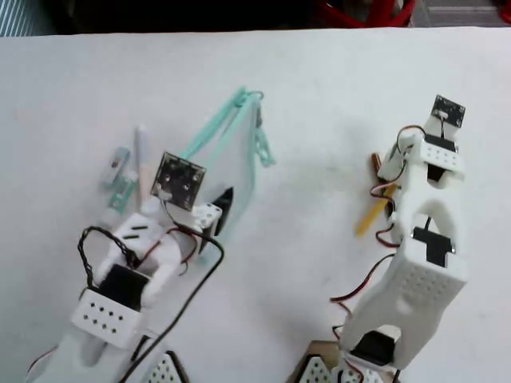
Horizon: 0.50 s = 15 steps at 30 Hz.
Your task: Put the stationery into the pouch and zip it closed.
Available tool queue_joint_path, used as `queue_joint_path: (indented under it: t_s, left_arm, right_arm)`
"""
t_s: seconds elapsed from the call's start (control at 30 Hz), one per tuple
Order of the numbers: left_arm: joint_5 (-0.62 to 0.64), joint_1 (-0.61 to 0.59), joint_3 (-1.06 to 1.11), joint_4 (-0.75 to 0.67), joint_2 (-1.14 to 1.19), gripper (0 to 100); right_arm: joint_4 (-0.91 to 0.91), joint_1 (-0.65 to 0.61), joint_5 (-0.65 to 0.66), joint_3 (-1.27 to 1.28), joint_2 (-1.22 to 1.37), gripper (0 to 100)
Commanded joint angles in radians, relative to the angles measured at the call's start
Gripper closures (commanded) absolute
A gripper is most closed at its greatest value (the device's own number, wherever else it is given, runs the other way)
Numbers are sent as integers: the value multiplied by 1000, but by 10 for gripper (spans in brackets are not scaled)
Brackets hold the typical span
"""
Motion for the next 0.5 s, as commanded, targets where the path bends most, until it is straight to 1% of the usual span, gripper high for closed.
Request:
queue_joint_path:
  t_s: [0.0, 0.07, 0.27, 0.37, 0.47]
  left_arm:
    - [2, -4, 15, -61, -4, 827]
    - [2, -4, 18, -60, -4, 827]
    - [2, -4, 20, -58, -4, 827]
    - [-6, -4, 21, -58, -4, 827]
    - [-61, -4, 21, -58, -4, 828]
  right_arm:
    - [18, 5, 6, -46, -16, 959]
    - [19, 5, 6, -46, -16, 948]
    - [19, 7, 8, -46, -16, 814]
    - [19, 7, 9, -46, -16, 812]
    - [19, 12, 9, -44, -18, 812]
